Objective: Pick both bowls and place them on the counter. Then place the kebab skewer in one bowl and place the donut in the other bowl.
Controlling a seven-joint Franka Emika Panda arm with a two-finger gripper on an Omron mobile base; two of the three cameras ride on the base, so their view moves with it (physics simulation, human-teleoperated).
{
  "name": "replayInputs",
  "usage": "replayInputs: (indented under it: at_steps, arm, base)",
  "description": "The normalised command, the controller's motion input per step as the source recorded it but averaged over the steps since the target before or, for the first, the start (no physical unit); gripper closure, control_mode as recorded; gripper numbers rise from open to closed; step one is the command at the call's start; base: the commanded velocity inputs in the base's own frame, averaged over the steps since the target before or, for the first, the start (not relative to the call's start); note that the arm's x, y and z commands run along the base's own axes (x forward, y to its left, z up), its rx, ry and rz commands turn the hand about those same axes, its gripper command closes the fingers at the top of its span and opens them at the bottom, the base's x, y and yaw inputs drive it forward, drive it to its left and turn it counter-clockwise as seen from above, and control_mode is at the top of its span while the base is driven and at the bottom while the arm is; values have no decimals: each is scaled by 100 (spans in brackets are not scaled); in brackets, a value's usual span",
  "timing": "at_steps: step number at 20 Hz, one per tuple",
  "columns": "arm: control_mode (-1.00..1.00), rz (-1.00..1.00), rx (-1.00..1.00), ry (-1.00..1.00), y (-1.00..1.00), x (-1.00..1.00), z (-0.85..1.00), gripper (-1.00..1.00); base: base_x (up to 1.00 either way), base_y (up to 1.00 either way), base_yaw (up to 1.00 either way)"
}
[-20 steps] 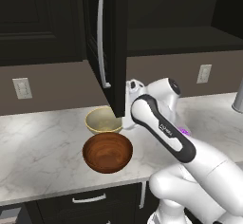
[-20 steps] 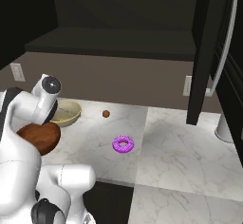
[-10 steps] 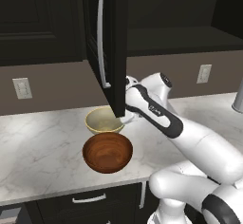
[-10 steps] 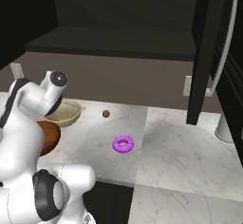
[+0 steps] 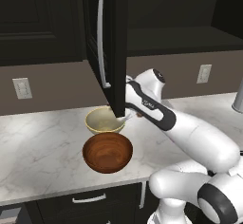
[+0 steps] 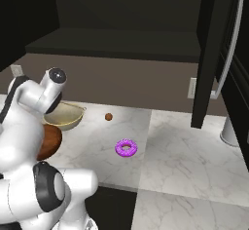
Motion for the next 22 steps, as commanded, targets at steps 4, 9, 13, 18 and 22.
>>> replayInputs:
  at_steps: [4,9,13,18,22]
  arm:
    - [-100,0,-2,0,29,-32,-1,100]
    - [-100,0,-7,0,7,-24,-9,100]
    - [-100,0,-6,0,14,-19,-8,100]
    - [-100,1,-5,5,16,-41,-12,100]
    - [-100,4,-8,5,2,-33,-16,100]
  base:
    - [0,0,0]
    - [0,0,0]
    - [0,0,0]
    - [0,0,0]
    - [0,0,0]
